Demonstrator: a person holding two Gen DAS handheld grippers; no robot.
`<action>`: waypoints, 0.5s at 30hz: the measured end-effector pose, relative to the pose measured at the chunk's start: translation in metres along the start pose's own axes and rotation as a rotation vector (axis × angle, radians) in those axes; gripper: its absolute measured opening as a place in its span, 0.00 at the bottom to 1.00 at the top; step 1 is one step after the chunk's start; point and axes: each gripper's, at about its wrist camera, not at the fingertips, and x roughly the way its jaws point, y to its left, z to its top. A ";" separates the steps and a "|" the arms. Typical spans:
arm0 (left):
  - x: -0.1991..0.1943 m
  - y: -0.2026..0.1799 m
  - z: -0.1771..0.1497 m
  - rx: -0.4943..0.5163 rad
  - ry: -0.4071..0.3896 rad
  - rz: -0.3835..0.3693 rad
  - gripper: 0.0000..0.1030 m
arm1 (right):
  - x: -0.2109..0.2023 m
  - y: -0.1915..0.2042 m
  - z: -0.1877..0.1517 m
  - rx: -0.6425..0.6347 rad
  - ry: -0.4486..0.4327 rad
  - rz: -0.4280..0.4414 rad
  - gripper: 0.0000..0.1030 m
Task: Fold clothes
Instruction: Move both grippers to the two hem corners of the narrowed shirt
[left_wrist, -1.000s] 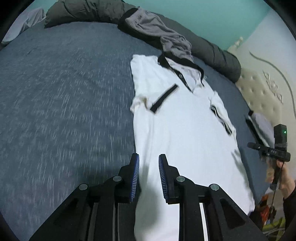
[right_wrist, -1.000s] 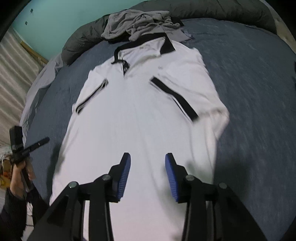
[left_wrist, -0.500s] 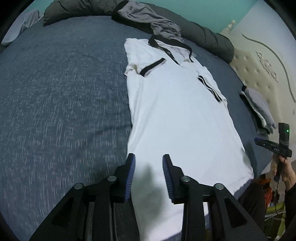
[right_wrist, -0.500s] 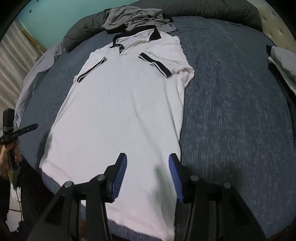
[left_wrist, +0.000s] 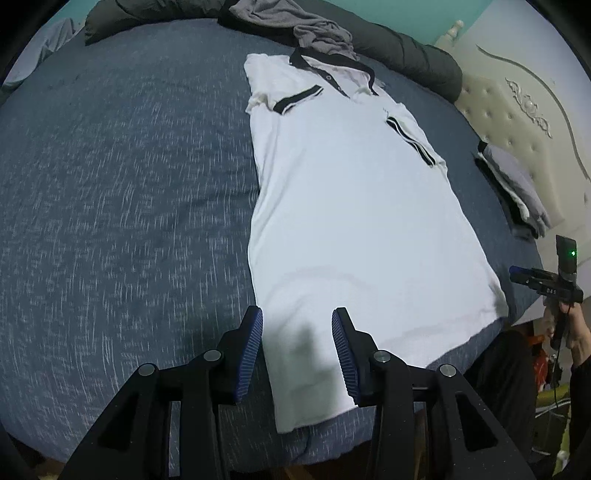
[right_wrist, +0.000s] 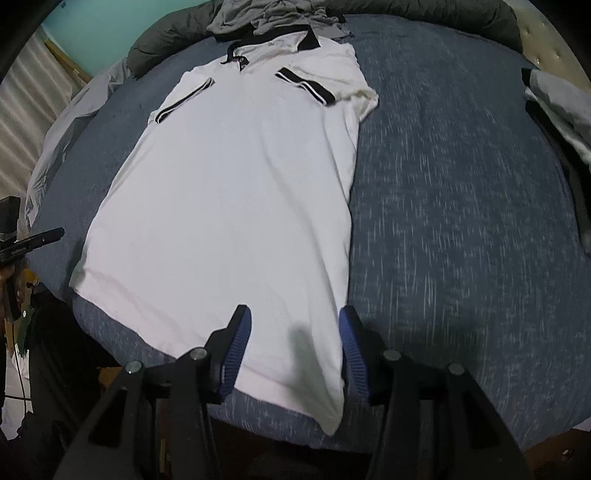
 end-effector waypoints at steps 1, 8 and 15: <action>0.001 0.001 -0.003 -0.002 0.003 0.002 0.42 | 0.000 -0.002 -0.002 0.007 0.003 -0.001 0.49; 0.009 0.005 -0.020 -0.024 0.047 0.000 0.43 | 0.003 -0.019 -0.015 0.058 0.028 -0.002 0.49; 0.023 0.009 -0.033 -0.037 0.109 -0.004 0.44 | 0.009 -0.025 -0.028 0.071 0.071 0.000 0.49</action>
